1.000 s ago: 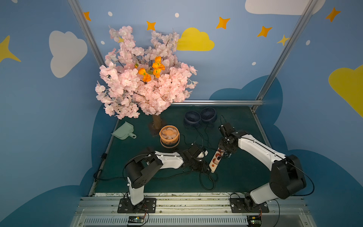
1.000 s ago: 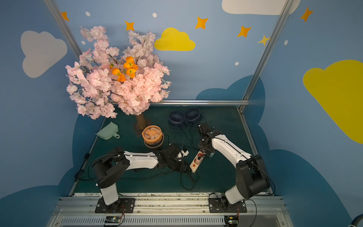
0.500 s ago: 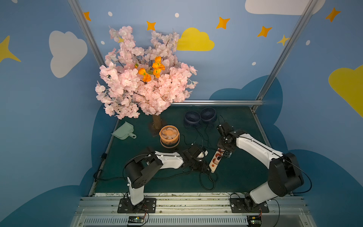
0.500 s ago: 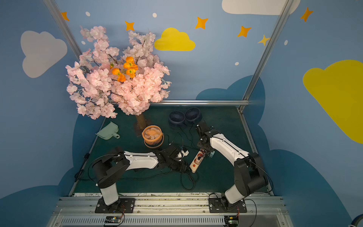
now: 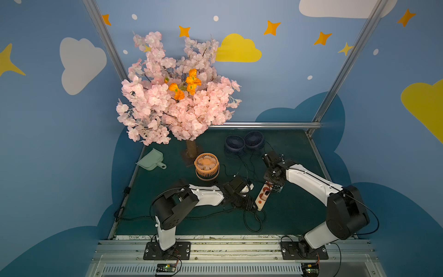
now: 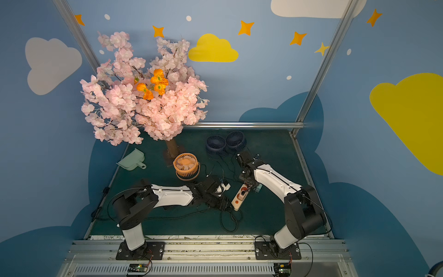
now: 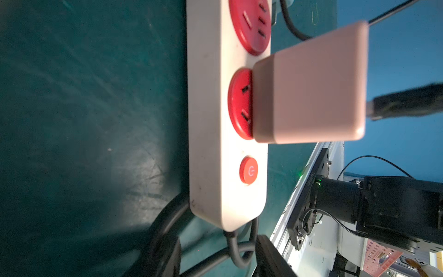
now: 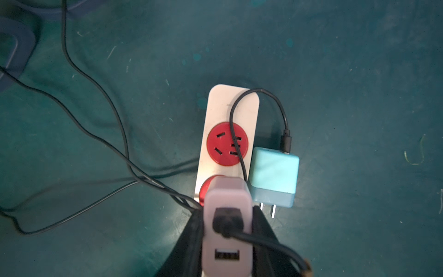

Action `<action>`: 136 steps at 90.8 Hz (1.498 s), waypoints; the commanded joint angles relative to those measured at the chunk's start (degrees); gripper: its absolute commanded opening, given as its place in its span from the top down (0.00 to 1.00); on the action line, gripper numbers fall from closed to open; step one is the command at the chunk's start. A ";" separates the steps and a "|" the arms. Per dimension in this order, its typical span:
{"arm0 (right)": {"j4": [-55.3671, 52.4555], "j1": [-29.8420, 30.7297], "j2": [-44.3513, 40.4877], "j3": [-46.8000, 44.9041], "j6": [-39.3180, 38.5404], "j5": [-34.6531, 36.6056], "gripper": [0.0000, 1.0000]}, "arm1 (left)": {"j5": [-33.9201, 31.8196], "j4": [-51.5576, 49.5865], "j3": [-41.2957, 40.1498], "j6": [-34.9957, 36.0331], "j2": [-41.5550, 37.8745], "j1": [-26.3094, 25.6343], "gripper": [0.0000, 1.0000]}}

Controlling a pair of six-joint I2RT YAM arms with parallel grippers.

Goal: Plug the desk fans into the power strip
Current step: Insert the plug into the socket.

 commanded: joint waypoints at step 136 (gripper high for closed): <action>2.49 17.96 -1.25 -17.46 10.63 5.90 1.00 | -0.34 1.25 -1.06 0.31 -1.42 -0.12 0.48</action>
